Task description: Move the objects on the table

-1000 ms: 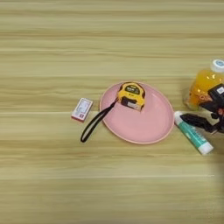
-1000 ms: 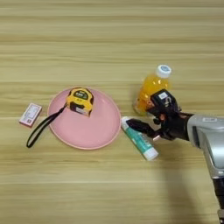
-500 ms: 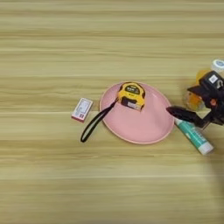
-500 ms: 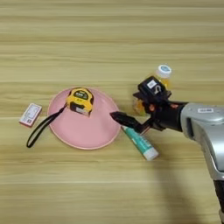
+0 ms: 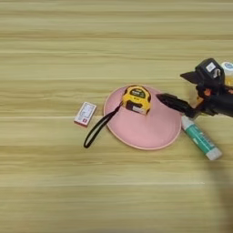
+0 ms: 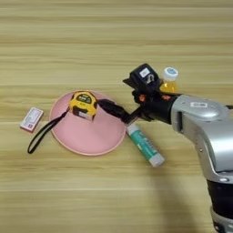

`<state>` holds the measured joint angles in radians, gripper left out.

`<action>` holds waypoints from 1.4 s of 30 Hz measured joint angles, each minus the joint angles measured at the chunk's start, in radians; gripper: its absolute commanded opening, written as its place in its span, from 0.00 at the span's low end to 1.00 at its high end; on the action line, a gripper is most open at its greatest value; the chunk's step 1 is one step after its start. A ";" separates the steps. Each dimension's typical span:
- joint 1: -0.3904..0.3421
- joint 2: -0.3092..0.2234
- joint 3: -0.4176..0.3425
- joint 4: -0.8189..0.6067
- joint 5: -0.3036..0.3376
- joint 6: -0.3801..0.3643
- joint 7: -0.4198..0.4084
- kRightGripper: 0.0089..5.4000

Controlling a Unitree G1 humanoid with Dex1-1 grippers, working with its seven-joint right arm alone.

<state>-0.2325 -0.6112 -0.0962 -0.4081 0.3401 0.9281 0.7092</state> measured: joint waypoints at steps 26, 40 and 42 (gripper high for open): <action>-0.175 0.115 0.189 0.379 -0.121 -0.184 -0.022 1.00; -0.229 0.161 0.256 0.585 -0.189 -0.289 0.026 1.00; -0.233 0.168 0.259 0.604 -0.195 -0.300 0.030 1.00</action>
<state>-0.4651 -0.4436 0.1632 0.1955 0.1450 0.6285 0.7388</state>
